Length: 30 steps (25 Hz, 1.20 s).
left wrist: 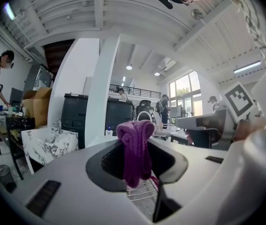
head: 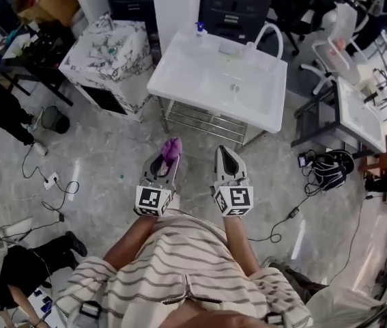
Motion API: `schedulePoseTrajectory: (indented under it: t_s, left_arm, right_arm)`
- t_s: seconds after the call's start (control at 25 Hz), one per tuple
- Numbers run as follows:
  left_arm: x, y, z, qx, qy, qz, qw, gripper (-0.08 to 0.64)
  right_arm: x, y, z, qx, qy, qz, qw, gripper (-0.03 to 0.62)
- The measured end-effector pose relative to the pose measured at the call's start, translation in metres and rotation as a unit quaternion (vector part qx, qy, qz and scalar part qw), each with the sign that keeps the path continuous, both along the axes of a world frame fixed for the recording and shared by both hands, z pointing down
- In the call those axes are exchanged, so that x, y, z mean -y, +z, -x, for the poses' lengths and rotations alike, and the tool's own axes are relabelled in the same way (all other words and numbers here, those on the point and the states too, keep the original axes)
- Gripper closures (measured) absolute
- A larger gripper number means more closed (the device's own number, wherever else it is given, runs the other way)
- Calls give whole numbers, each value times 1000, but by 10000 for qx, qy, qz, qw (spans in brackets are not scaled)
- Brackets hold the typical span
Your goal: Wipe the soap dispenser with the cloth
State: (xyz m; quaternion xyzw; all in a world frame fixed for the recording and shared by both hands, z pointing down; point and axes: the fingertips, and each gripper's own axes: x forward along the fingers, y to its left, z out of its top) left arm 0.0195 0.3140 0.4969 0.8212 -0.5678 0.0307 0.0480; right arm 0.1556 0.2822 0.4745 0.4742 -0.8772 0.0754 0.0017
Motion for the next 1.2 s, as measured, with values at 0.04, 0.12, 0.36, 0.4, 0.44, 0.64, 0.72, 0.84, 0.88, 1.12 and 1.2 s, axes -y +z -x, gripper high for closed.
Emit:
schedulePoseTrajectory:
  t_s: [0.04,0.12,0.36,0.4,0.44,0.64,0.72,0.84,0.88,1.12,1.2]
  left_arm:
    - [20,-3,11,-14,47,-5,10000,440]
    - [60,-10,30,-23,178,-19,9998,440]
    - [156,-31,73,-70,544,14,9985,440]
    - [170,-32,79,-54,592,10,9982,440]
    - [182,-34,85,-39,636,5,9980,440]
    - [233,-41,103,-67,788,31,9969,440]
    - [249,-42,110,-64,818,33,9966,440]
    - [270,-39,120,-108,824,115,9965,440]
    - [277,-37,124,-126,813,147,9965,440]
    - [319,-26,127,-208,768,287,9964,440]
    - [334,-23,126,-197,733,309,9966,440]
  right_arm:
    - [19,-4,12,6,26,-20,10000,595]
    - [55,-15,32,38,116,-52,9999,594]
    - [141,-35,76,-36,456,-44,9989,591]
    - [153,-38,82,-37,504,-38,9987,589]
    - [164,-40,88,-46,545,-31,9985,589]
    - [212,-41,106,-103,719,75,9973,583]
    - [226,-40,111,-114,759,116,9970,583]
    - [245,-36,122,-121,765,187,9968,583]
    - [251,-34,125,-108,754,217,9969,583]
    - [292,-21,133,-89,605,346,9975,583]
    - [310,-16,133,-73,564,347,9978,583]
